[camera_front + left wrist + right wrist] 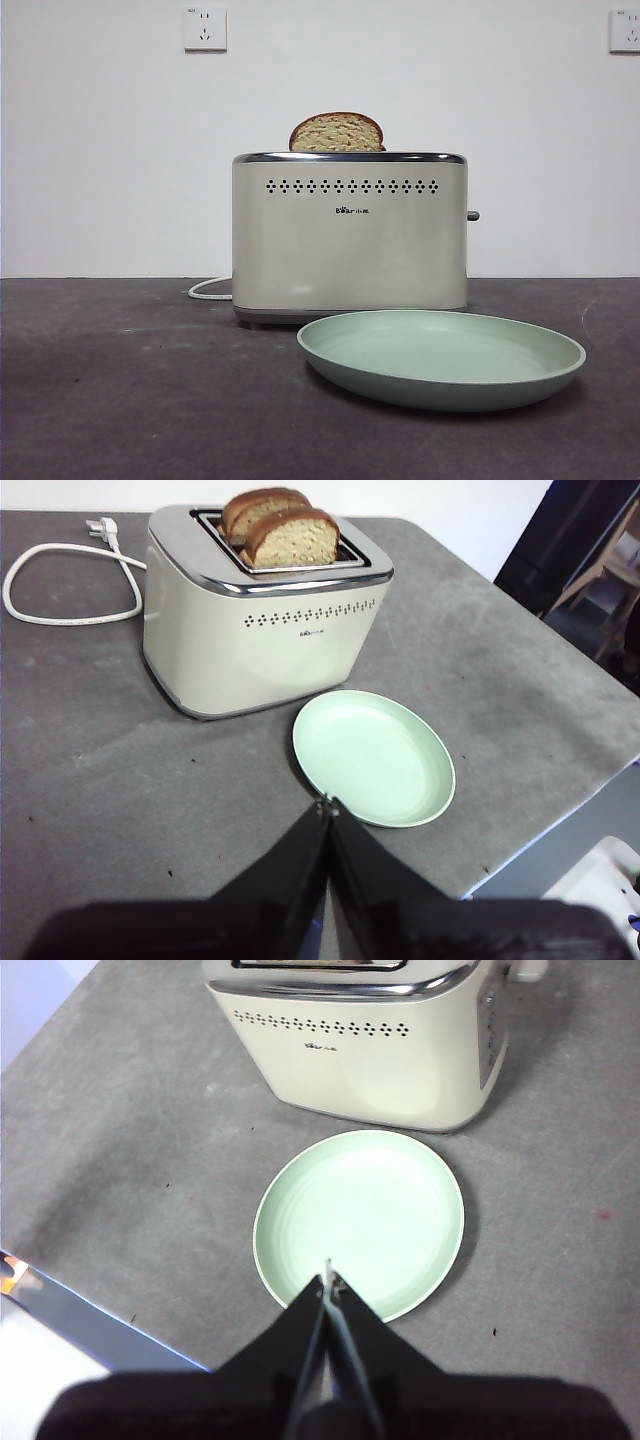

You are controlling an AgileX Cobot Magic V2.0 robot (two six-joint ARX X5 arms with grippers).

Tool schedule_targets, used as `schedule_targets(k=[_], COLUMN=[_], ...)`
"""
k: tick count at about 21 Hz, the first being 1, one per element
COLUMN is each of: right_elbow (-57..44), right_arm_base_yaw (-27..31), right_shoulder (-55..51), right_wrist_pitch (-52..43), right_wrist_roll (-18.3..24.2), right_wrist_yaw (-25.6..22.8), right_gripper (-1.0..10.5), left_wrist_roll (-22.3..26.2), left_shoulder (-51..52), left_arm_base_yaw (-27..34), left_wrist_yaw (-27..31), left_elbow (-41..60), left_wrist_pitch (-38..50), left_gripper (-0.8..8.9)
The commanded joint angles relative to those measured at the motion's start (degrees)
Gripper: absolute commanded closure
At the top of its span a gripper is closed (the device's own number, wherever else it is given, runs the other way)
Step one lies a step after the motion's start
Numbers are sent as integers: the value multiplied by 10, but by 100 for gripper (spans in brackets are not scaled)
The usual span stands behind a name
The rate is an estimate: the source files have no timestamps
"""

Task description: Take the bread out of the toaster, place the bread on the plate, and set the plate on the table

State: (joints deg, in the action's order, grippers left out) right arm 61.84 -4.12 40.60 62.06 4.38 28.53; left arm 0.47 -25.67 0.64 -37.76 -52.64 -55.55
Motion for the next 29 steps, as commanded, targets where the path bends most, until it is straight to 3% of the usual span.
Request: schedule_targets(k=[1, 3, 5, 6, 9, 10, 14, 16, 19, 29], right_elbow=[2, 2, 2, 2, 2, 2, 2, 2, 2, 2], right_arm_base_yaw=[-1, -1, -1, -1, -1, -1, -1, -1, -1, -1], right_shoulder=[0, 0, 0, 0, 0, 0, 0, 3, 5, 18], right_wrist_pitch=[-2, -2, -3, -3, -3, -3, -3, -3, -2, -2], right_wrist_roll=[11, 14, 14, 14, 6, 3, 1, 1, -1, -5], right_wrist_yaw=[1, 1, 1, 0, 0, 0, 1, 1, 1, 1], right_gripper=[958, 942, 847, 732, 336, 271, 267, 267, 267, 267], left_wrist_roll=[13, 13, 11, 10, 10, 11, 19, 47, 75, 82], left_shoulder=[0, 0, 0, 0, 0, 0, -1, -3, -12, -109], left_arm_base_yaw=[-3, -3, -3, -3, -3, -3, -8, -11, -14, -23], left_wrist_yaw=[-2, -2, -2, -2, -2, -3, -51, -78, -82, -106], left_elbow=[-1, -1, -1, -1, -1, -1, -1, -1, -2, -3], left_wrist_pitch=[2, 2, 4, 5, 8, 10, 46, 81, 128, 261], left_gripper=[821, 816, 771, 665, 201, 144, 149, 149, 149, 149])
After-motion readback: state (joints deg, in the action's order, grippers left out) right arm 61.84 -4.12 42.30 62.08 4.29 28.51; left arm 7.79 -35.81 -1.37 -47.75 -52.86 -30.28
